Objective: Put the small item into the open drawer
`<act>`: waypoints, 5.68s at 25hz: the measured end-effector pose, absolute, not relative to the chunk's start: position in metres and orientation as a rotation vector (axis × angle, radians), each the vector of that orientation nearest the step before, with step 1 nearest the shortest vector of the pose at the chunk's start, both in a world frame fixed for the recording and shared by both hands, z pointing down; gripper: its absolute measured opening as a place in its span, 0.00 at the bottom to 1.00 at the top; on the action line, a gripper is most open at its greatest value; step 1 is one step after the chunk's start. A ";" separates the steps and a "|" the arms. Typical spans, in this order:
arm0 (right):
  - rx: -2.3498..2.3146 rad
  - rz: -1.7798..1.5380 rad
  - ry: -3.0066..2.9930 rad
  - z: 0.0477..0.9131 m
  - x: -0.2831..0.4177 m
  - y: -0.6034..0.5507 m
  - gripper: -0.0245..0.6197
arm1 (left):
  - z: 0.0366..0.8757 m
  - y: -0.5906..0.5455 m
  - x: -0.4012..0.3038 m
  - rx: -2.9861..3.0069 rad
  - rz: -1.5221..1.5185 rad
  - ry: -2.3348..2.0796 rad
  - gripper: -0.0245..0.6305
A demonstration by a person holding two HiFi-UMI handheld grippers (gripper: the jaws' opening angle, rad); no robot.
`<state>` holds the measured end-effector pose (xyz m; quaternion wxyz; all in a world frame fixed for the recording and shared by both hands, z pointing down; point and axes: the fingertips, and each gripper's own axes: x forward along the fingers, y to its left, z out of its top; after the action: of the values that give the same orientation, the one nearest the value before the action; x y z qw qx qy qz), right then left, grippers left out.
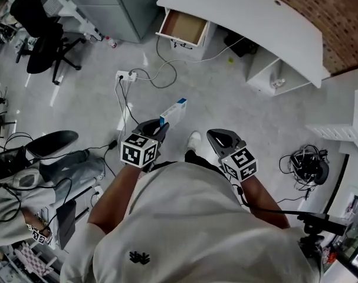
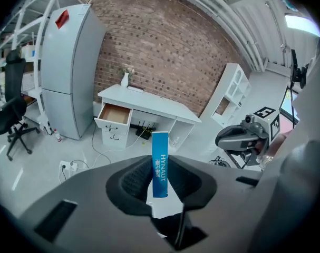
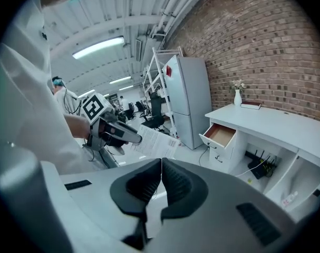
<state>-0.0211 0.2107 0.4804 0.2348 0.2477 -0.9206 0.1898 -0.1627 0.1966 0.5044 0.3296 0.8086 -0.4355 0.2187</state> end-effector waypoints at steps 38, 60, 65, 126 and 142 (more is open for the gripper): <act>1.361 0.901 -2.071 0.513 0.071 -0.165 0.09 | 0.691 -0.416 -0.159 1.934 0.852 -1.148 0.19; 1.442 1.094 -1.832 0.550 0.093 -0.185 0.09 | 0.855 -0.508 -0.113 1.765 1.037 -1.113 0.19; 1.430 1.119 -1.814 0.555 0.094 -0.188 0.09 | 0.871 -0.517 -0.111 1.753 1.097 -1.130 0.19; 1.154 0.741 -2.340 0.495 0.106 0.038 0.09 | 0.573 -0.118 -0.087 2.116 0.562 -0.987 0.08; 1.054 0.656 -2.451 0.463 0.091 0.102 0.08 | 0.474 0.032 -0.060 2.310 0.510 -0.849 0.08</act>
<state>0.0907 0.1017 0.4631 0.1959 0.3763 -0.8747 0.2343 -0.0596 0.0320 0.4744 0.3090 0.8741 -0.3214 0.1929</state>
